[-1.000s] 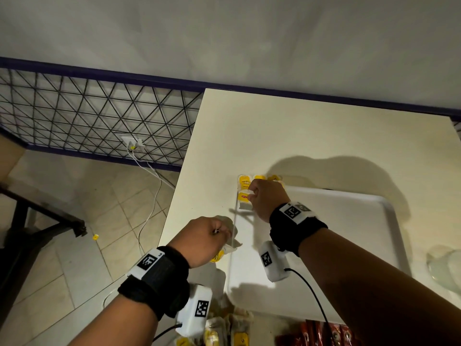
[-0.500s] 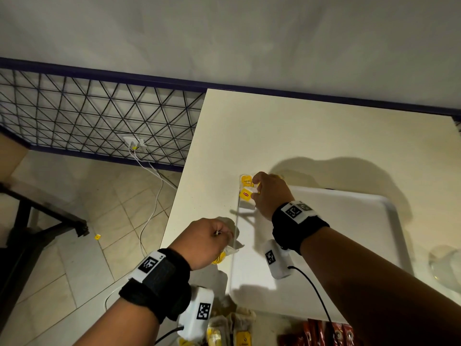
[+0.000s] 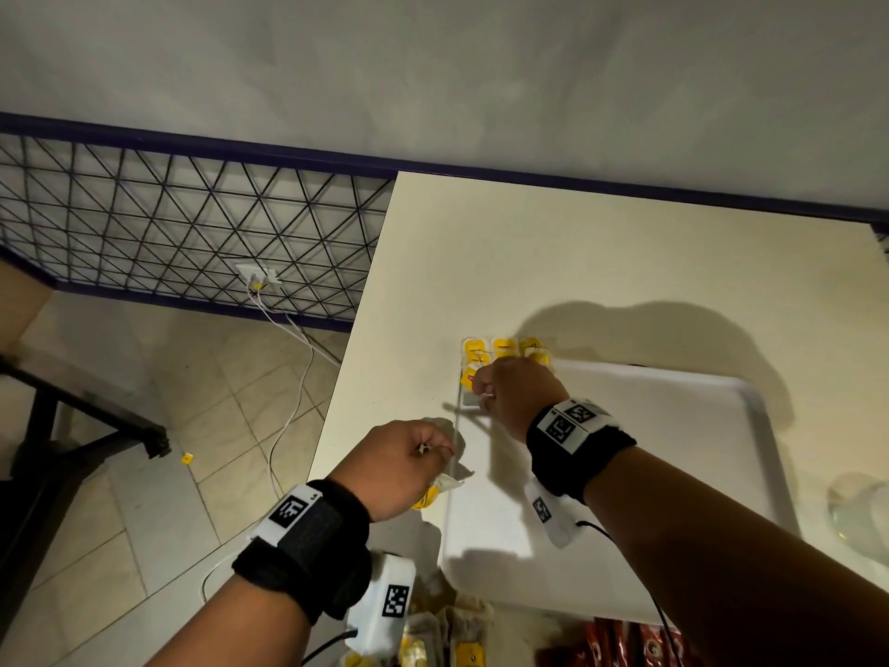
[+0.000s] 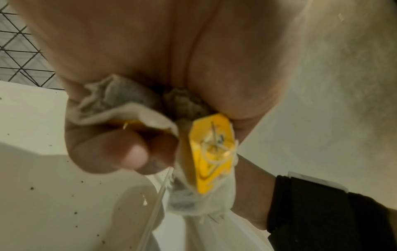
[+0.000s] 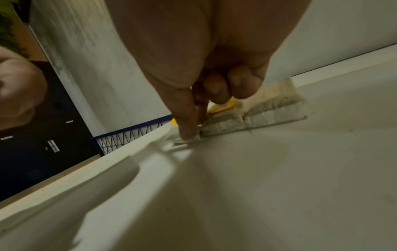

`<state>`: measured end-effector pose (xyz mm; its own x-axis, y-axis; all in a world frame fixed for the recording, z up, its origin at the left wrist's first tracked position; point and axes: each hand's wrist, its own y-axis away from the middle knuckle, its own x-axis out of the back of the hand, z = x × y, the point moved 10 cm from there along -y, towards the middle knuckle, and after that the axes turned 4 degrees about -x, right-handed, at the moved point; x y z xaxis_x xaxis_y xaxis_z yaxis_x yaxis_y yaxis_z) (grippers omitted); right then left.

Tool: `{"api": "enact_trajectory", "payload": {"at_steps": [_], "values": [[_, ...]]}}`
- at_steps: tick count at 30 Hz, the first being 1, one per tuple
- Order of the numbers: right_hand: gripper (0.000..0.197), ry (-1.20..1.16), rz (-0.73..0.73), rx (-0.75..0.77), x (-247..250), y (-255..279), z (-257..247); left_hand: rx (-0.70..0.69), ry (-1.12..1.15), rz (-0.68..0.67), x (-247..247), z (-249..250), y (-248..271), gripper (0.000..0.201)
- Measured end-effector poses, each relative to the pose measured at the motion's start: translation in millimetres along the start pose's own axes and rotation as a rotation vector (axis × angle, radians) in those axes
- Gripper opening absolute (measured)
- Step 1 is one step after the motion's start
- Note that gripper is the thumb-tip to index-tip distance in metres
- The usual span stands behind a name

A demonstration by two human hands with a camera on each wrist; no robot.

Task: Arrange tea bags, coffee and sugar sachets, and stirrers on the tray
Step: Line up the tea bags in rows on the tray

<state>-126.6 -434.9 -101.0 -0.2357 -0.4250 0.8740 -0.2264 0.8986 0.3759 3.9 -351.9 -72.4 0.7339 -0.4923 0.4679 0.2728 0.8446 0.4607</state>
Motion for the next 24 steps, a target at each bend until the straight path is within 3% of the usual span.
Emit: {"api": "enact_trajectory", "payload": {"at_steps": [9, 11, 14, 17, 20, 24], "values": [[0.020, -0.009, -0.013, 0.014, -2.1, 2.1, 1.2, -0.029, 0.011, 0.014, 0.1, 3.7, -0.7, 0.017], [0.020, -0.049, 0.024, 0.027, 9.0, 9.9, -2.8, 0.012, 0.208, 0.107, 7.1, 0.7, 1.9, 0.020], [0.012, -0.298, 0.148, 0.121, 40.3, 34.0, -19.9, 0.138, 0.891, 0.269, 9.0, -12.7, 9.5, 0.027], [0.011, -0.596, 0.043, 0.179, 53.9, 64.2, -35.8, 0.225, 1.359, 0.201, -12.5, -10.4, 11.5, 0.029], [0.019, -0.684, -0.040, 0.253, 56.8, 85.6, -47.2, 0.226, 1.526, 0.105, -30.8, 4.3, 12.5, 0.027], [0.040, -0.748, 0.072, 0.306, 67.6, 101.4, -41.4, 0.199, 1.531, 0.053, -47.7, 23.9, 19.4, 0.029]]}}
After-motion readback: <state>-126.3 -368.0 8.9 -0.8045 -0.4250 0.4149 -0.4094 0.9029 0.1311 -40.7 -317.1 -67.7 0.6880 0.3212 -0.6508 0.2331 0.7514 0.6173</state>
